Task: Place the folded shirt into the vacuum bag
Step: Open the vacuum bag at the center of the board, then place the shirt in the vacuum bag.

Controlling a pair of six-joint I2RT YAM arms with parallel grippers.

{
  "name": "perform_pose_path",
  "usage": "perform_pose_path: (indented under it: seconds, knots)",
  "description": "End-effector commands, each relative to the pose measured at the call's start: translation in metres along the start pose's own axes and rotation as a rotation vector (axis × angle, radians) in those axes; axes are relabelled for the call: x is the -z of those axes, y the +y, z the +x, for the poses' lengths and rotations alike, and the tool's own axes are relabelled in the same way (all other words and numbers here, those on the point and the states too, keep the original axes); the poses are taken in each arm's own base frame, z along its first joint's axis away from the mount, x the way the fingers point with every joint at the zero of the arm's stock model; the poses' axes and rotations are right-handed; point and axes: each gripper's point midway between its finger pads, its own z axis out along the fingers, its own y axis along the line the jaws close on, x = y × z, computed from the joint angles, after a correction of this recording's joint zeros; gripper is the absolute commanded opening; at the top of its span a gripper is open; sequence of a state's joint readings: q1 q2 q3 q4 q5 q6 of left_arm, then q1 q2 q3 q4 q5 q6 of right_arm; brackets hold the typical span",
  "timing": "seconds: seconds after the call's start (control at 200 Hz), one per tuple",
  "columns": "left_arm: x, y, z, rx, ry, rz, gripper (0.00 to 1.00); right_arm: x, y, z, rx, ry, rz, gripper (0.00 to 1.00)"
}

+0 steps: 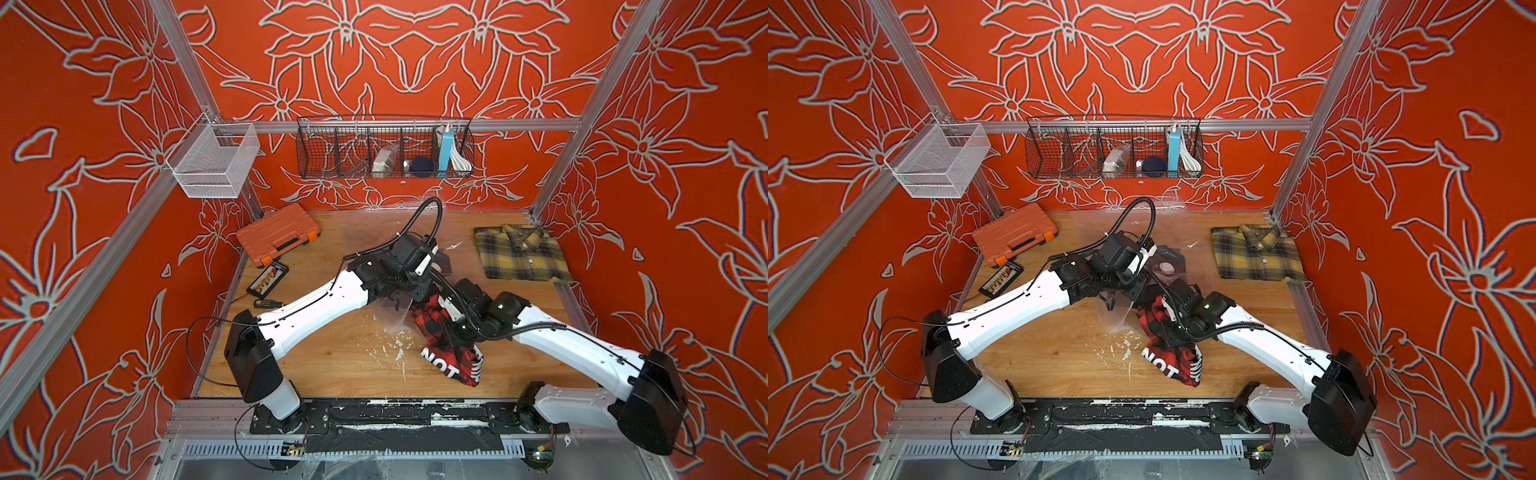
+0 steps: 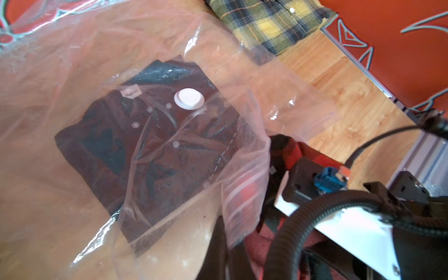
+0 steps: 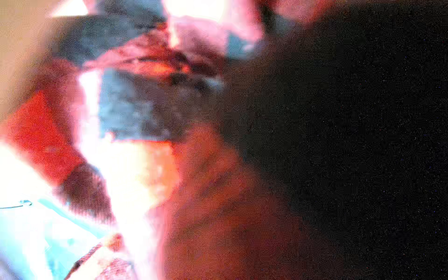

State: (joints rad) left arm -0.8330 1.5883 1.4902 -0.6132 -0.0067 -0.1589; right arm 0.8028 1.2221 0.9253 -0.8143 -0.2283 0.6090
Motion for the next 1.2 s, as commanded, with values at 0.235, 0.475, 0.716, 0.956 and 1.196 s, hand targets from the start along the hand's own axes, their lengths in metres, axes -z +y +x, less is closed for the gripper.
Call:
perform_pose_path:
  seconds: [0.235, 0.475, 0.716, 0.956, 1.196]
  knots:
    - [0.010, -0.007, -0.005, 0.000, -0.058, 0.045, 0.00, 0.016, 0.049, -0.023, 0.101, -0.067, -0.175, 0.00]
    - [0.002, 0.002, -0.006, 0.011, -0.055, 0.044, 0.00, 0.015, 0.044, -0.004, 0.167, -0.005, -0.177, 0.00]
    - [0.023, -0.013, 0.000, 0.014, -0.113, 0.137, 0.00, 0.000, -0.001, -0.064, 0.053, -0.118, -0.049, 0.00]
    - [0.031, -0.041, 0.007, -0.051, -0.108, 0.210, 0.00, -0.008, -0.001, -0.103, 0.068, -0.197, -0.031, 0.00]
    - [0.047, -0.058, -0.022, -0.054, -0.181, 0.239, 0.00, -0.047, -0.021, -0.107, 0.050, -0.192, 0.071, 0.00]
